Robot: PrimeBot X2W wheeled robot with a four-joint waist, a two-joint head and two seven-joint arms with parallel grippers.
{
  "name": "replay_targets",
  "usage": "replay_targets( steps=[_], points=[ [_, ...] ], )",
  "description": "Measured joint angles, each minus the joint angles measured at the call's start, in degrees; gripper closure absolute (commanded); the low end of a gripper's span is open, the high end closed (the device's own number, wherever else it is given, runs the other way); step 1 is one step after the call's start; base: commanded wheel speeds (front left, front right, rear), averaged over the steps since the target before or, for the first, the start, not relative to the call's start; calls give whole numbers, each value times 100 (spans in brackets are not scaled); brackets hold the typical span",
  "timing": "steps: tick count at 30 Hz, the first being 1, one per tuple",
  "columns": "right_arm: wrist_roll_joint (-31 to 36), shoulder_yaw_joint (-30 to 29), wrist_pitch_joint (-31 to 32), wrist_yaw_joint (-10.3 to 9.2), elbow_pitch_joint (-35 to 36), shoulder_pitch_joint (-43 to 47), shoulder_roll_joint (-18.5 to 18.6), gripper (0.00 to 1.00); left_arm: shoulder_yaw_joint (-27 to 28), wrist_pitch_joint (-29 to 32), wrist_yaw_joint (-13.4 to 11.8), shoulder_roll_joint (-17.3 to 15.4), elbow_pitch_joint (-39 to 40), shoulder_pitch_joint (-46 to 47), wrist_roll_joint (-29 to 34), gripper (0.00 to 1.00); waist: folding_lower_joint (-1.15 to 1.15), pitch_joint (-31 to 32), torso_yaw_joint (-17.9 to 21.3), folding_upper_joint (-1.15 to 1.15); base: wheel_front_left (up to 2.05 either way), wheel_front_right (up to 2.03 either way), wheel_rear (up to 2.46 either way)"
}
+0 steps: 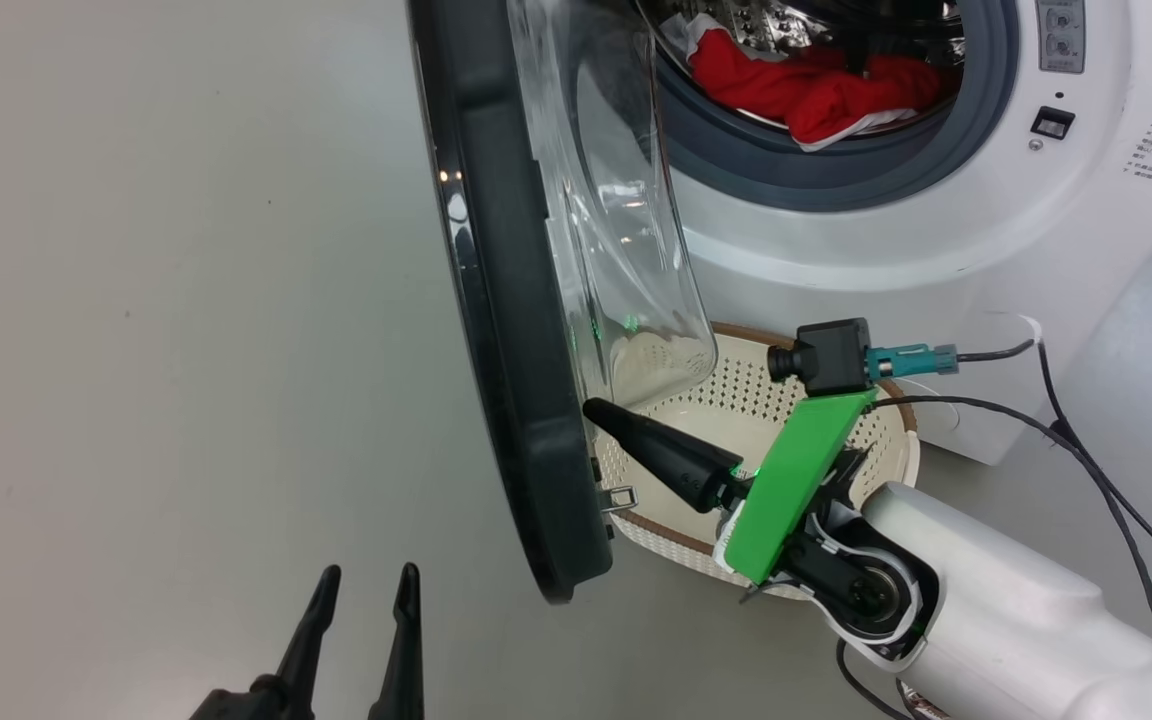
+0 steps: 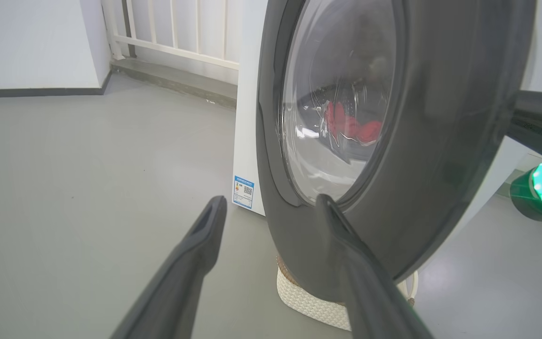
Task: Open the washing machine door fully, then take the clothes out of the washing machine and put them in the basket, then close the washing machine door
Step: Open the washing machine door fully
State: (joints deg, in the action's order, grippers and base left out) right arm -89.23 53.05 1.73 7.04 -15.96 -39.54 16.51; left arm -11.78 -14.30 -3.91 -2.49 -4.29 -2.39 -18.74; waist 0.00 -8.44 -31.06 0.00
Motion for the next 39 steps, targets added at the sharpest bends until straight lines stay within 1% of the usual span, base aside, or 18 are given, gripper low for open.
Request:
replay_targets(
  steps=[1, 2, 3, 4, 5, 6, 18, 20, 22, 31, 35, 39],
  points=[
    [1, 1, -35, 0, -14, 3, 27, 55, 15, -1, 16, 0, -24, 2, 1, 0, 0, 10, 4, 0, 0, 0, 0],
    [4, 3, -81, 1, -26, 9, 55, 46, 37, -1, 43, -1, -52, 4, 2, 0, 0, 21, 9, 0, 0, 0, 0],
    [4, 3, -130, 1, -34, 30, 88, 24, 54, -1, 48, 0, -79, 7, 3, 0, 0, 34, 14, 0, 0, 0, 0],
    [4, 2, -166, 1, -46, 64, 129, 12, 71, 0, 52, -1, -109, 13, 5, 0, 0, 46, 19, 0, 0, 0, 0],
    [4, 10, -210, 1, -67, 93, 164, 3, 91, 0, 92, -1, -136, 20, 14, 0, 0, 59, 25, 0, 0, 0, 0],
    [4, 12, -256, 1, -76, 120, 190, 0, 104, -1, 99, 0, -158, 26, 21, 0, 0, 74, 30, 0, 0, 0, 0],
    [-3, -26, -818, 1, -105, 875, 537, 0, 298, 0, 354, 1, -450, 104, 177, 0, 0, 276, 124, 0, 0, 0, 0],
    [-1, -33, -1001, 1, -175, 1058, 623, 0, 330, 0, 430, 1, -522, 148, 257, 0, 0, 324, 156, 0, 0, 0, 0],
    [7, -36, -1137, 1, -271, 1168, 687, 0, 352, 0, 449, 1, -569, 149, 282, 0, 0, 356, 177, 0, 0, 0, 0],
    [118, -83, -1501, 1, -594, 1667, 724, 0, 497, 0, 547, 0, -725, 149, 358, 0, 0, 497, 296, 0, 0, 0, 0],
    [196, -263, -1560, 1, -701, 1772, 736, 0, 578, 0, 553, 1, -732, 151, 366, 0, 0, 516, 406, 0, 0, 0, 0],
    [472, -467, -1589, 1, -856, 1856, 779, 0, 630, 0, 555, 2, -733, 151, 376, 0, 0, 532, 506, 0, 0, 0, 0]
  ],
)
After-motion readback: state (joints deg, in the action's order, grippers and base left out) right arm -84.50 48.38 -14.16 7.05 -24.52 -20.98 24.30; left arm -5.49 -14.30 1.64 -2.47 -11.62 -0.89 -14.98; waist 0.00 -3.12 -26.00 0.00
